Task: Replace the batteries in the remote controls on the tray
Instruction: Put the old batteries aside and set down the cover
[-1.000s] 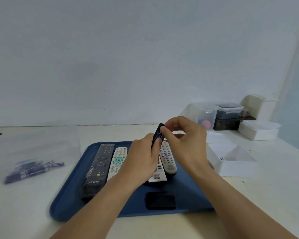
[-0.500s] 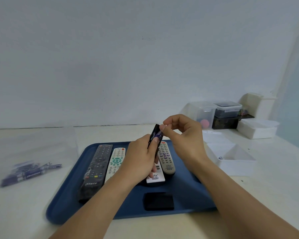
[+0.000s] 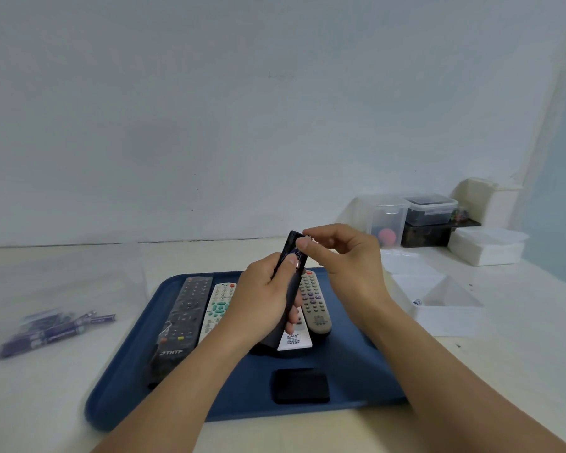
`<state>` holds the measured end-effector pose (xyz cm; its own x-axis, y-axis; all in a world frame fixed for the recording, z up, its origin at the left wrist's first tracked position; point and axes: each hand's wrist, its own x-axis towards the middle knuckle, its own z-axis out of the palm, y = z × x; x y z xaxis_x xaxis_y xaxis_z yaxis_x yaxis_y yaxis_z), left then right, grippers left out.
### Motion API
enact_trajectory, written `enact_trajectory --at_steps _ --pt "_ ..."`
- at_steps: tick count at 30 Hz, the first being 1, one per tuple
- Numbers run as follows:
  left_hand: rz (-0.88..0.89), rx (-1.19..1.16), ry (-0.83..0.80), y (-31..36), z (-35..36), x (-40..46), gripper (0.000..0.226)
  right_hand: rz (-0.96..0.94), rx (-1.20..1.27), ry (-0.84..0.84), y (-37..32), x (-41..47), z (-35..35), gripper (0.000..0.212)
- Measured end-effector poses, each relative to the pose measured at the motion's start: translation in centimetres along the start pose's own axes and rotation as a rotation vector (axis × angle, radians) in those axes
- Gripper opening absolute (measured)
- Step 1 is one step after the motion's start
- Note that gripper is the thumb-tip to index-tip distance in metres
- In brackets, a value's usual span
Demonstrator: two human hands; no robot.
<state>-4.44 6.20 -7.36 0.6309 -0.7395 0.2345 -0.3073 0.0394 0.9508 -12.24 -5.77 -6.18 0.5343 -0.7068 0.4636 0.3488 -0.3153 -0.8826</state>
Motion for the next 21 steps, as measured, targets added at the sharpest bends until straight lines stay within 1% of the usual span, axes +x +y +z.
enact_trajectory --at_steps 1,3,5,6,7,8,9,10,11,12,13,14,16,18,20,21 --pt "-0.023 -0.053 -0.004 0.1 -0.1 0.0 0.034 0.03 0.055 -0.017 -0.2 0.1 -0.1 0.007" --pt "-0.083 -0.169 -0.014 0.3 -0.3 0.1 0.038 0.123 0.297 -0.05 -0.5 0.7 -0.6 0.004" --pt "-0.134 -0.274 -0.049 0.5 -0.5 0.1 0.04 0.263 0.586 -0.043 -0.9 1.5 -1.4 0.007" --pt "-0.154 -0.315 -0.076 0.6 -0.6 0.1 0.04 0.352 0.678 -0.023 -0.9 1.9 -1.8 0.01" --pt "-0.167 -0.341 -0.106 0.7 -0.7 0.1 0.039 0.444 0.72 -0.009 -0.8 2.1 -2.1 0.014" --pt "-0.177 -0.355 -0.135 0.8 -0.8 0.2 0.039 0.526 0.701 -0.014 -0.7 2.3 -2.2 0.018" --pt "-0.186 -0.359 -0.162 0.8 -0.8 0.1 0.039 0.584 0.612 -0.04 -0.6 2.3 -2.2 0.021" --pt "-0.188 -0.355 -0.184 0.7 -0.9 0.2 0.038 0.599 0.472 -0.084 -0.5 2.2 -2.1 0.021" --pt "-0.185 -0.344 -0.199 0.7 -0.9 0.2 0.037 0.569 0.309 -0.14 -0.4 2.1 -2.0 0.023" --pt "-0.18 -0.323 -0.205 0.5 -1.1 0.2 0.036 0.504 0.164 -0.202 -0.4 1.9 -1.9 0.03" --pt "-0.176 -0.293 -0.213 0.6 -1.0 0.3 0.035 0.415 0.054 -0.247 -0.5 1.6 -2.0 0.037" --pt "-0.179 -0.279 -0.21 0.6 -1.2 0.5 0.035 0.332 -0.024 -0.281 -0.5 1.4 -2.0 0.039" --pt "-0.214 -0.346 -0.223 1.0 -2.0 0.7 0.04 0.258 -0.104 -0.272 -0.4 1.4 -2.0 0.036" --pt "-0.266 -0.541 -0.204 1.3 -3.3 1.1 0.052 0.288 -0.093 -0.221 -0.1 1.7 -2.3 0.034" --pt "-0.264 -0.769 -0.085 1.3 -4.5 1.3 0.056 0.349 -0.068 -0.22 0.1 1.7 -2.4 0.032" --pt "-0.236 -0.839 -0.027 1.2 -4.7 1.4 0.051 0.377 -0.06 -0.261 0.1 1.5 -2.3 0.03"
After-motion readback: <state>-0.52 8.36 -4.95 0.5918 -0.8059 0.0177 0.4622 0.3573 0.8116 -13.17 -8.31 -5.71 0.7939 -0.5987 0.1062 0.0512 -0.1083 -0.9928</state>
